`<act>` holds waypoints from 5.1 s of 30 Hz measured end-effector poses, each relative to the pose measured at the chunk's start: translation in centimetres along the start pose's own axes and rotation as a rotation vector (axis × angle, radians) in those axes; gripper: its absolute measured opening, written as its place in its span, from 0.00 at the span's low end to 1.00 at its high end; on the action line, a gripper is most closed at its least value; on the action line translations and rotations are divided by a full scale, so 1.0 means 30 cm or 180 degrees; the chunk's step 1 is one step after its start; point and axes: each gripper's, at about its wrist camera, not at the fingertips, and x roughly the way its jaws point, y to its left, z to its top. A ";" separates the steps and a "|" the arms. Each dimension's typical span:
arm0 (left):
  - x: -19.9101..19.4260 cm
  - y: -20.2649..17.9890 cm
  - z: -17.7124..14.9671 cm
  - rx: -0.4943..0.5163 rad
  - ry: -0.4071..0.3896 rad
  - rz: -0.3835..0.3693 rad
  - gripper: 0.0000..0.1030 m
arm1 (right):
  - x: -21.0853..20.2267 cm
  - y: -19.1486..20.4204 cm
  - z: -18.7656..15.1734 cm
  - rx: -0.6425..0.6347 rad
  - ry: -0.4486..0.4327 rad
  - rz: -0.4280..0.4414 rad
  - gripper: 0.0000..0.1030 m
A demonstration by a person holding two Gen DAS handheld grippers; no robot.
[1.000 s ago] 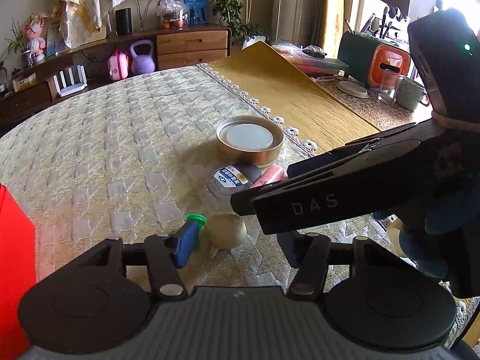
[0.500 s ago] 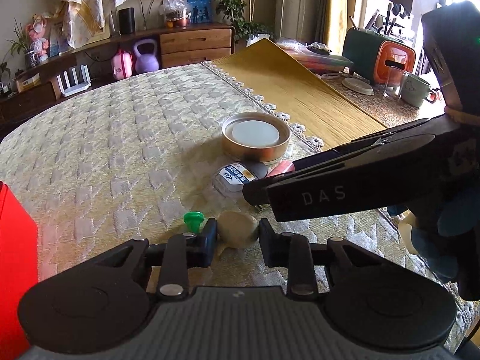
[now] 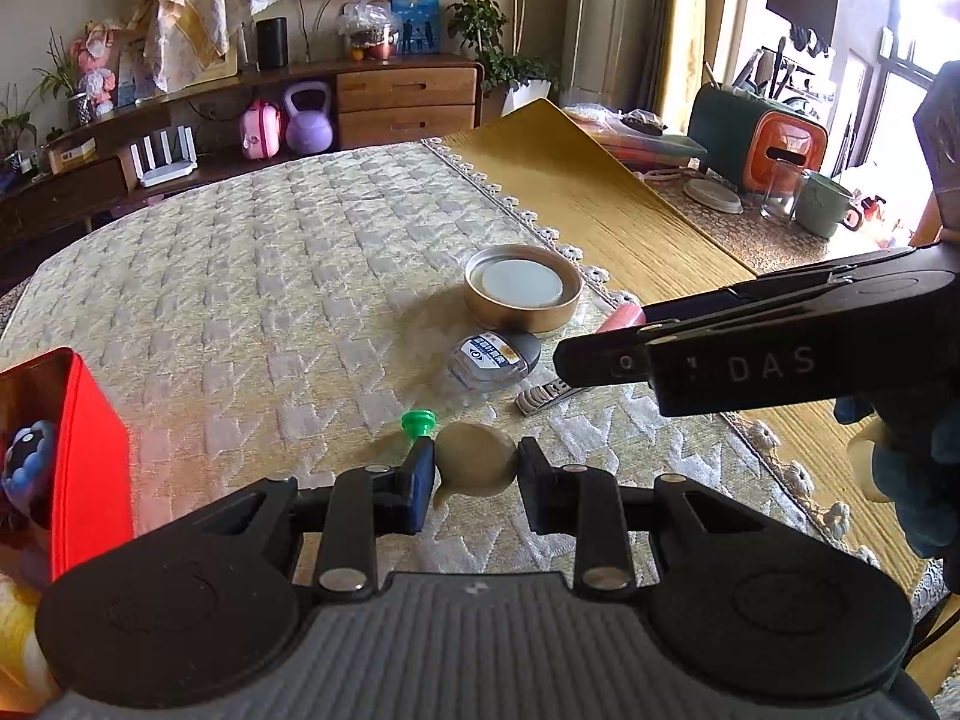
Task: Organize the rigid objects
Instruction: 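Carry the beige ball and pink tube with both grippers down into the red tin, then open the left gripper releasing the beige ball while the right gripper releases the pink tube, then lift both open grippers out of the red tin, then move both grippers toward the green plastic piece and silver round lid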
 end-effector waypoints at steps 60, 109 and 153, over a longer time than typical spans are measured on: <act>-0.297 0.877 0.021 -0.0739 0.0274 0.0934 0.29 | 0.210 0.902 0.099 -0.1354 0.0172 0.0403 0.57; -0.152 0.894 0.016 -0.0838 0.0476 0.0819 0.59 | 0.288 0.993 0.107 -0.1222 0.0311 0.0589 0.65; -0.505 0.410 0.019 -0.0707 -0.0164 0.0607 0.81 | -0.231 0.462 -0.062 -0.0174 -0.0120 0.0195 1.00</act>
